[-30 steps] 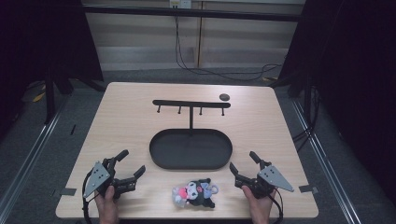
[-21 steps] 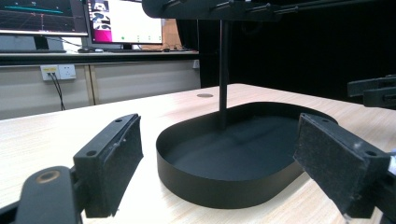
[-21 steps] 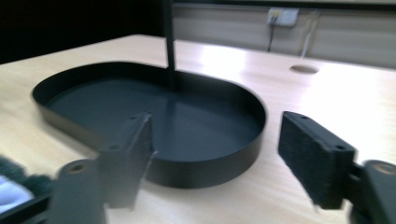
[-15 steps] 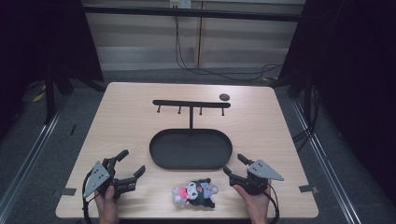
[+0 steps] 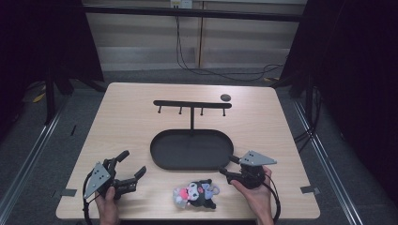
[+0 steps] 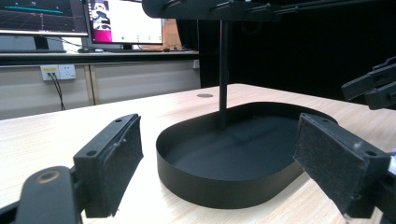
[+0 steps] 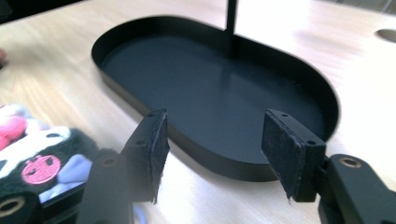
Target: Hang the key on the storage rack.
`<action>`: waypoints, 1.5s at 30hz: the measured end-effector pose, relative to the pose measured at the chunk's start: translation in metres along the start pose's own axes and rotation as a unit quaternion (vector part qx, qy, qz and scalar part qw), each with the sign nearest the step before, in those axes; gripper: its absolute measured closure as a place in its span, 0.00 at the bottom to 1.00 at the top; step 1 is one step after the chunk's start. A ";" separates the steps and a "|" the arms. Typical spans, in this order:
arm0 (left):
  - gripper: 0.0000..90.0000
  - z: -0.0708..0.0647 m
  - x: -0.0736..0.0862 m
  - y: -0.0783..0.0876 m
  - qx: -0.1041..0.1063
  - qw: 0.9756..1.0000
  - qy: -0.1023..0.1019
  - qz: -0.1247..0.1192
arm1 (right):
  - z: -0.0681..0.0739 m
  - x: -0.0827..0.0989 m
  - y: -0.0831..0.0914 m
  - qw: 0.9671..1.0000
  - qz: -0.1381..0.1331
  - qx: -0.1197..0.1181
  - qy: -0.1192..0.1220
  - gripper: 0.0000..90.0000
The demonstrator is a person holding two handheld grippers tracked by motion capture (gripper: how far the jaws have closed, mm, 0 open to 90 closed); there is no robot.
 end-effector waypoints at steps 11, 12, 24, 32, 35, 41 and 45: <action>0.17 0.000 0.000 0.000 0.000 1.000 0.000 0.000 | 0.006 -0.016 -0.007 0.993 0.065 -0.091 0.036 0.54; 0.17 0.000 0.000 0.000 0.000 1.000 0.000 0.000 | 0.006 -0.019 -0.008 0.990 0.079 -0.110 0.042 0.53; 0.17 0.000 0.000 0.000 0.000 1.000 0.000 0.000 | 0.013 -0.032 -0.016 0.967 0.157 -0.183 0.088 0.47; 0.17 0.000 0.000 0.000 0.001 1.000 0.000 0.000 | 0.015 -0.035 -0.019 0.954 0.197 -0.203 0.103 0.49; 0.17 0.000 0.000 0.000 0.001 1.000 0.000 0.000 | 0.016 -0.039 -0.021 0.946 0.215 -0.217 0.112 0.50; 0.17 0.000 0.000 0.000 0.001 1.000 0.000 0.000 | 0.021 -0.044 -0.026 0.918 0.260 -0.270 0.131 0.61; 0.17 0.000 0.000 0.000 0.001 1.000 0.000 0.000 | 0.021 -0.043 -0.029 0.904 0.286 -0.289 0.136 0.67</action>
Point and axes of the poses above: each handheld gripper's, and its own axes: y roughly backward along the jaws, x roughly out of its underside, z roughly to its left, the point moved 5 cm from there along -y, roughly forward along the jaws, and after that the axes turned 15 degrees about y, right-handed, at the moved point
